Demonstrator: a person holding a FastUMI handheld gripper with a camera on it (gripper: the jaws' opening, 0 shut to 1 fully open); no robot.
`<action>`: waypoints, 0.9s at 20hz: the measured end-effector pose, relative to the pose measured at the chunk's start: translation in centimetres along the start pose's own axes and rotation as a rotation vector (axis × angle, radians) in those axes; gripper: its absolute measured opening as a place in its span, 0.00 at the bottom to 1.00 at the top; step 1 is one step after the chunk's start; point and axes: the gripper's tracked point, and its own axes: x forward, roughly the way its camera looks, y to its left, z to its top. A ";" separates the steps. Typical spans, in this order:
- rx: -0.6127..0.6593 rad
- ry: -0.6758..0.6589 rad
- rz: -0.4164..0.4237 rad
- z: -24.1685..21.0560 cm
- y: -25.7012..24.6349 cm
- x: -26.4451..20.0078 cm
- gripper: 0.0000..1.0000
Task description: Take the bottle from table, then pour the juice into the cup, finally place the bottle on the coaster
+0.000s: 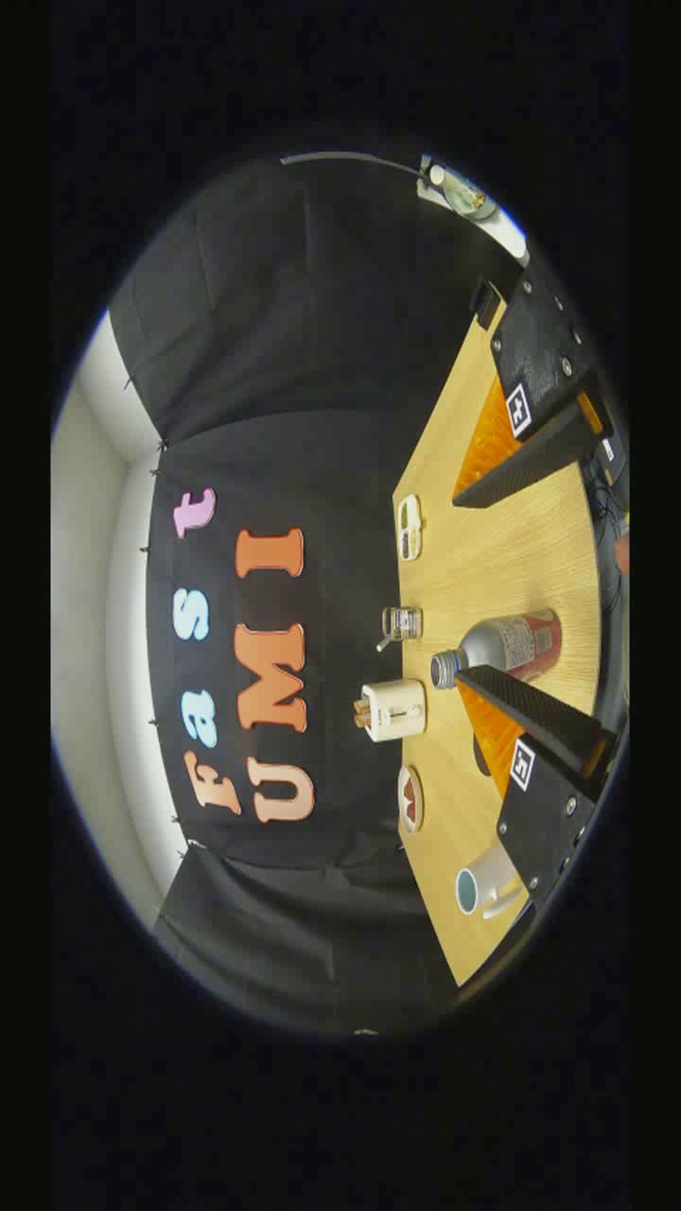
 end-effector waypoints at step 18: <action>0.016 -0.009 0.078 -0.3 2.8 0.4 1.00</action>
